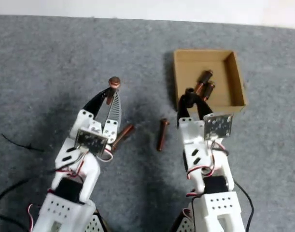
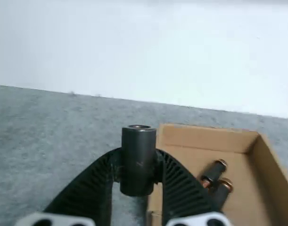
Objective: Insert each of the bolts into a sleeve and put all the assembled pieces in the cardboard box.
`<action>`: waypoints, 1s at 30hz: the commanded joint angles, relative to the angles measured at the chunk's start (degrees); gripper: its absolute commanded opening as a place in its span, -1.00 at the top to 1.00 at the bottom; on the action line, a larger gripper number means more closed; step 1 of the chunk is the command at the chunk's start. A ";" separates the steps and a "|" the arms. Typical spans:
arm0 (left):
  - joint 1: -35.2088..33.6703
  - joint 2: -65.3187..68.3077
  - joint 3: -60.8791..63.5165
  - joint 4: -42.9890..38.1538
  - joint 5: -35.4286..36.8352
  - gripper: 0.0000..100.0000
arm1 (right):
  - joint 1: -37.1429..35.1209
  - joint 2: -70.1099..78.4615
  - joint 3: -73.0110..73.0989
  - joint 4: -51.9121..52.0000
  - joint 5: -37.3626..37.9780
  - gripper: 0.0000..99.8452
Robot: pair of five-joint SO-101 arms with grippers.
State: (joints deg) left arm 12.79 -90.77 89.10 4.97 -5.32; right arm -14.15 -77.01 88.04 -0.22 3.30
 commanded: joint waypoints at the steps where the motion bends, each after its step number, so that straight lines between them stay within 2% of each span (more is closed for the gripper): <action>1: 0.75 -10.33 -0.84 5.80 0.44 0.98 | -3.03 -4.53 0.75 -0.31 0.70 0.99; 4: 0.75 -14.55 -0.84 8.97 0.53 0.98 | -4.00 -8.04 2.15 -0.31 0.70 0.99; 10: 0.66 -14.11 -1.54 7.21 0.97 0.99 | -6.64 -14.11 5.93 -0.31 0.70 0.99; 17: 0.66 -14.11 -4.62 7.56 21.98 0.98 | -12.18 -18.86 8.40 -0.22 0.79 0.99; 25: 0.40 -14.11 -10.07 5.54 36.75 0.98 | -15.34 -20.18 9.63 1.01 1.14 0.99; 27: 0.31 -14.11 -11.03 4.84 40.26 0.98 | -16.66 -20.35 9.54 4.18 3.96 0.99; 30: 0.75 -14.02 -11.03 4.84 41.76 0.98 | -20.26 -20.35 9.54 7.08 8.70 0.99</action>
State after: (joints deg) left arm 12.62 -103.69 81.71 11.47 34.59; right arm -31.30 -96.18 95.87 4.97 7.96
